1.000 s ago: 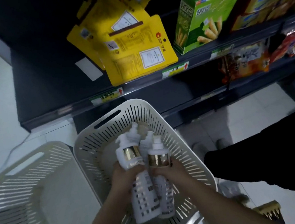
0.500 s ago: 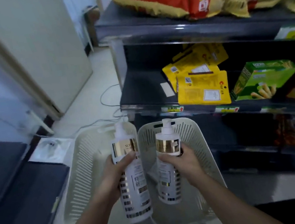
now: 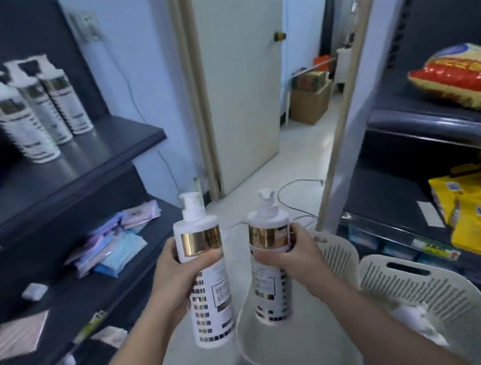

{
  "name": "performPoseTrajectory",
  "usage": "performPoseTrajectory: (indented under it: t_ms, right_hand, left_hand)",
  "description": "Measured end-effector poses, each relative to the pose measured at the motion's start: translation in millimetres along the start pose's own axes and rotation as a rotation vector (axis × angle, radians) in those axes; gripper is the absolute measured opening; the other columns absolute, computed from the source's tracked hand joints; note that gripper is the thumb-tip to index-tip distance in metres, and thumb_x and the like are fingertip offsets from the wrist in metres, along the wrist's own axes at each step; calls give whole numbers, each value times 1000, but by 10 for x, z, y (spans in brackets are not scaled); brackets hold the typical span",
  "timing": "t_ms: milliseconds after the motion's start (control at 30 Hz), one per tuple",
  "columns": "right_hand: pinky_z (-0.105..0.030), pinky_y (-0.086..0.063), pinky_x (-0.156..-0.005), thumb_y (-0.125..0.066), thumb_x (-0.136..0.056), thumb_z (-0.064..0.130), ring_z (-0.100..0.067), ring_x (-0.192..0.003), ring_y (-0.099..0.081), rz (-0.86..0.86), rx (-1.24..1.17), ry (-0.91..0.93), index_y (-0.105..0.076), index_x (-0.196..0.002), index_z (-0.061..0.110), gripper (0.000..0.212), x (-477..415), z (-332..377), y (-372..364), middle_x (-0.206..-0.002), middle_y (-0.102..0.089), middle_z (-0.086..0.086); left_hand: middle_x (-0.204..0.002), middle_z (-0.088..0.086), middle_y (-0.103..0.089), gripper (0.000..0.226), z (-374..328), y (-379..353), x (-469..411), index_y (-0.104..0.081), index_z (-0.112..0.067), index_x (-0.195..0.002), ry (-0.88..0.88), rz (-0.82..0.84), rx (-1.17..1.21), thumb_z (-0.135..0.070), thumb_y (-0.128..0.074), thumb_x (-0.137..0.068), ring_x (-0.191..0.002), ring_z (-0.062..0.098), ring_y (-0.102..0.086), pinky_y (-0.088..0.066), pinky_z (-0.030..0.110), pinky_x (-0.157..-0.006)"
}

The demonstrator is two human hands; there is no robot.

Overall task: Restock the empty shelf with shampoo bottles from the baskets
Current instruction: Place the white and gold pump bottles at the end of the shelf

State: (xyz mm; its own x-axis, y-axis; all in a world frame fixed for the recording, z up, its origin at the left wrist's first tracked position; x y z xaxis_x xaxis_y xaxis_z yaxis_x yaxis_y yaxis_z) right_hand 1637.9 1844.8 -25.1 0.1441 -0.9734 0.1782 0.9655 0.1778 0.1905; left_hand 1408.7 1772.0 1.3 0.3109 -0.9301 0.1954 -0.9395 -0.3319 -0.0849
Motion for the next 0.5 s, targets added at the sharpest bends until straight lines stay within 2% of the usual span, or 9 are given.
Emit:
performPoseTrajectory:
  t_ms: [100, 267, 400, 500]
  right_hand:
    - [-39, -59, -83, -95, -55, 24, -14, -91, -72, 71, 6, 32, -60, -105, 22, 61, -189, 273, -575, -100, -74, 4]
    - [-44, -59, -87, -93, -59, 19, -17, -91, -72, 159, -5, 102, -61, -106, 22, 57, -517, 765, -1471, -100, -74, 1]
    - [-43, -57, -89, -92, -61, 18, -17, -95, -71, 213, -13, 163, -62, -111, 22, 58, -747, 1199, -2071, -102, -74, 2]
    - [-41, -58, -87, -92, -61, 19, -17, -93, -71, 234, -7, 200, -64, -110, 21, 56, -923, 1498, -2412, -100, -75, 3]
  left_hand:
    - [-96, 7, -75, 87, -207, 565, -147, -62, -19, -108, -28, -60, -16, -34, -95, -28, -87, 27, -72, -56, 39, -72]
    - [-99, 8, -74, 67, -564, 1410, -428, -65, -18, -108, -106, -86, -63, -16, -91, -46, -93, 30, -71, -55, 49, -86]
    - [-94, -2, -76, 57, -949, 1916, -603, -66, -21, -105, -187, -124, -100, -3, -88, -56, -84, 13, -72, -53, 30, -73]
    - [-99, -1, -75, 66, -1208, 2260, -780, -67, -23, -107, -235, -145, -117, -20, -91, -46, -90, 14, -71, -53, 32, -78]
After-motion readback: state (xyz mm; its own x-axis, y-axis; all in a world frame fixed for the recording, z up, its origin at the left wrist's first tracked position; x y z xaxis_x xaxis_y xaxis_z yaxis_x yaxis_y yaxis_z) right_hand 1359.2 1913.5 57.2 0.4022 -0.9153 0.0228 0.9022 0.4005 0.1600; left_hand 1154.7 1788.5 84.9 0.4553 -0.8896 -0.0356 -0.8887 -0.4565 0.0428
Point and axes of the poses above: each hand's wrist, its own x-axis away from the middle knuckle, its own y-axis out of the back of the hand, z = x × y, the point moved 10 cm from there along -x, towards the middle knuckle
